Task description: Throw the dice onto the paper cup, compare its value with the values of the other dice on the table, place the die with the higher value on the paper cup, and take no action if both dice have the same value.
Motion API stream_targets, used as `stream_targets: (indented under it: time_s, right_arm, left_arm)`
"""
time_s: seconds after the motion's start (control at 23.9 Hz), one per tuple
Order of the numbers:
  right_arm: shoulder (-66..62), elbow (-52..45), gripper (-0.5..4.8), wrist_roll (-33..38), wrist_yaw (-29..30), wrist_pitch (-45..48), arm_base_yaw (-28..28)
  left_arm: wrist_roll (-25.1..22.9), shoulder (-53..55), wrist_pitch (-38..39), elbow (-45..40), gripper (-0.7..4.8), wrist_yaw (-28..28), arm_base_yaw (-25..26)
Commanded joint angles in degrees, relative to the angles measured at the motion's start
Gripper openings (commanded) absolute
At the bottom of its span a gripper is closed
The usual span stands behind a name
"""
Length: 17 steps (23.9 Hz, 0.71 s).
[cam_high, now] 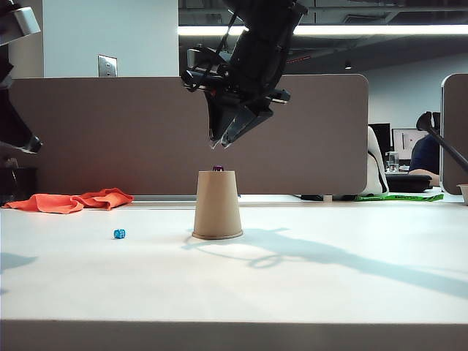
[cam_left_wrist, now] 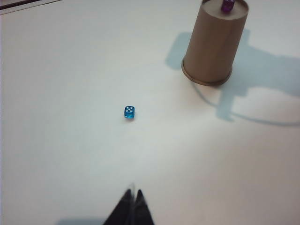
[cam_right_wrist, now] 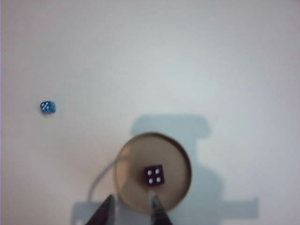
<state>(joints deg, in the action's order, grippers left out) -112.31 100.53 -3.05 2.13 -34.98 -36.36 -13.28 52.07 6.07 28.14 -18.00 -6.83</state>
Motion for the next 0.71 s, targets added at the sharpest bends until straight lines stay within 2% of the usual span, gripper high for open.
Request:
stream_targets:
  time_s: [0.04, 0.21, 0.33, 0.59, 0.71]
  right_arm:
    - [-0.7, 0.3, 1.22, 0.0, -1.0, 2.1, -0.1]
    - [-0.7, 0.3, 1.22, -0.1, -1.4, 3.9, -0.4]
    - [-0.7, 0.3, 1.22, -0.1, -4.0, 5.4, -0.4]
    - [-0.8, 0.2, 1.23, 0.0, -4.1, 6.8, -0.4]
    - [-1.4, 0.2, 1.54, 0.0, -3.9, 6.8, -0.4]
  left_arm:
    - [0.2, -0.1, -0.3, 0.2, -0.06, -0.3, 0.0]
    - [0.2, -0.1, -0.4, 0.2, -0.06, -0.3, 0.0]
    - [0.2, -0.1, -0.5, 0.2, -0.05, -0.3, 0.0]
    - [0.2, -0.1, -0.6, 0.2, -0.05, -0.3, 0.0]
    - [0.2, -0.1, -0.6, 0.2, -0.06, -0.3, 0.0]
